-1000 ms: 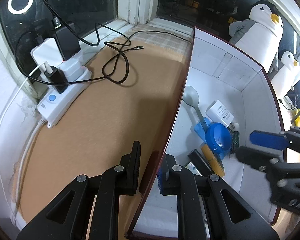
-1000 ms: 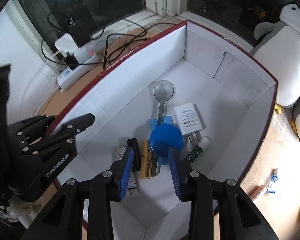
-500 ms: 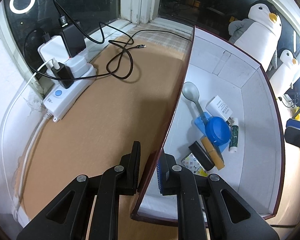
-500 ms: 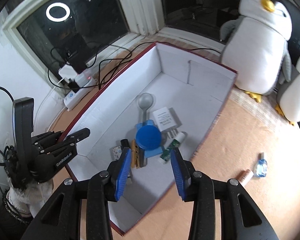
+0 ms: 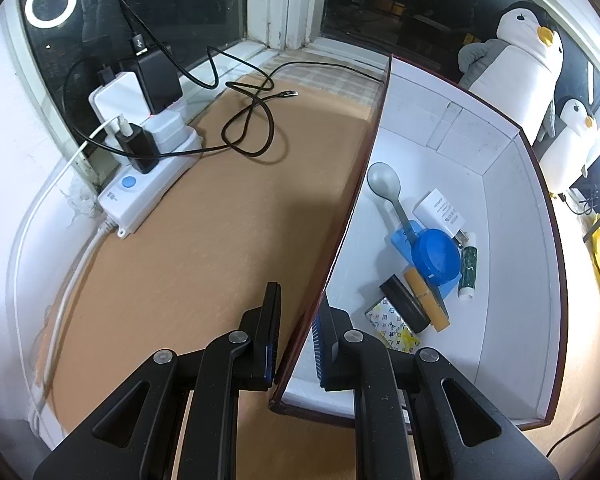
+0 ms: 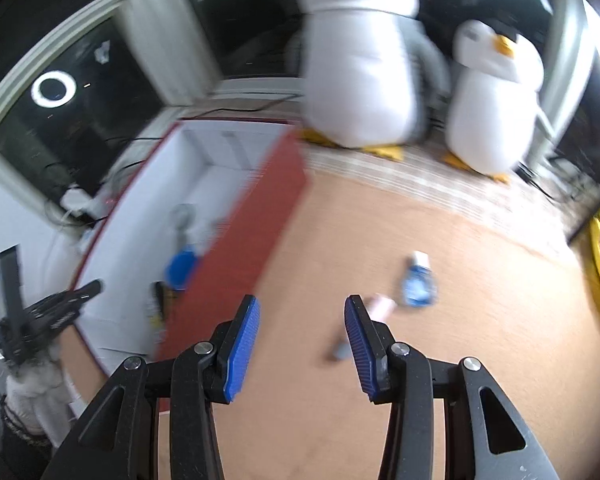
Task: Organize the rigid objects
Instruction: 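Move the right gripper back over the pink-white lotion tube, then grasp the pink-white lotion tube with the right gripper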
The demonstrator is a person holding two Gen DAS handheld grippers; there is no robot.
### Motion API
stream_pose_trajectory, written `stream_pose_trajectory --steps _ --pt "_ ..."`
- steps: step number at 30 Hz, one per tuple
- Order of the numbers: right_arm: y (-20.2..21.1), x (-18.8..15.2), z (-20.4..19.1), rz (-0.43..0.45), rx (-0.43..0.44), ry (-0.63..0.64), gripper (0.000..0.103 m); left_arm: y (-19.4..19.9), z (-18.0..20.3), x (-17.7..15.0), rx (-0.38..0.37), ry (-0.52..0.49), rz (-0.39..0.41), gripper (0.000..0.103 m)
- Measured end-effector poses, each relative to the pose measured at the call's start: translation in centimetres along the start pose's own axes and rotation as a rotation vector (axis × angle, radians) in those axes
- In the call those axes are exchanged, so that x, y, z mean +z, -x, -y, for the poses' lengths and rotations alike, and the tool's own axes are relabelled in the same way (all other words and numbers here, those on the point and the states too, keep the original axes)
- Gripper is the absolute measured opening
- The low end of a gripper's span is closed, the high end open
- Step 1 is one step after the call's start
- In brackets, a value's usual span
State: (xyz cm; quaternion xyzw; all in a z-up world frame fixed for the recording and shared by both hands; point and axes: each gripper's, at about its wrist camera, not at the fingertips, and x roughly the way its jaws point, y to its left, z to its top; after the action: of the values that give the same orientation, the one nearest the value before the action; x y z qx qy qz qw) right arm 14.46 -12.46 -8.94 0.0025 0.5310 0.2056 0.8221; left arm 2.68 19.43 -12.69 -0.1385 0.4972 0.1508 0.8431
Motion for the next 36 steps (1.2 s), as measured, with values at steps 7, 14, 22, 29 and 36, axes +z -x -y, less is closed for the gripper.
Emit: stream_pose_trajectory --steps 7,14,22,29,36 --pt "-2.4 -0.9 4.5 -0.058 -0.018 -0.102 0.040 0.2 0.0 -0.1 0.013 0.004 -0.002 0.013" --pt "-6.3 -1.7 5.8 -0.136 0.021 -0.181 0.040 0.4 0.1 -0.2 0.023 0.004 0.001 0.013" --pt "-9.8 -1.2 5.0 -0.194 0.031 -0.208 0.040 0.5 0.2 -0.3 0.029 0.007 0.003 0.013" --pt "-11.2 -0.9 3.4 -0.217 -0.063 -0.120 0.033 0.6 0.2 -0.3 0.028 0.008 0.003 0.013" --pt "-10.4 -1.6 3.0 -0.198 -0.057 -0.106 0.018 0.5 0.1 -0.2 0.022 0.007 0.001 0.013"
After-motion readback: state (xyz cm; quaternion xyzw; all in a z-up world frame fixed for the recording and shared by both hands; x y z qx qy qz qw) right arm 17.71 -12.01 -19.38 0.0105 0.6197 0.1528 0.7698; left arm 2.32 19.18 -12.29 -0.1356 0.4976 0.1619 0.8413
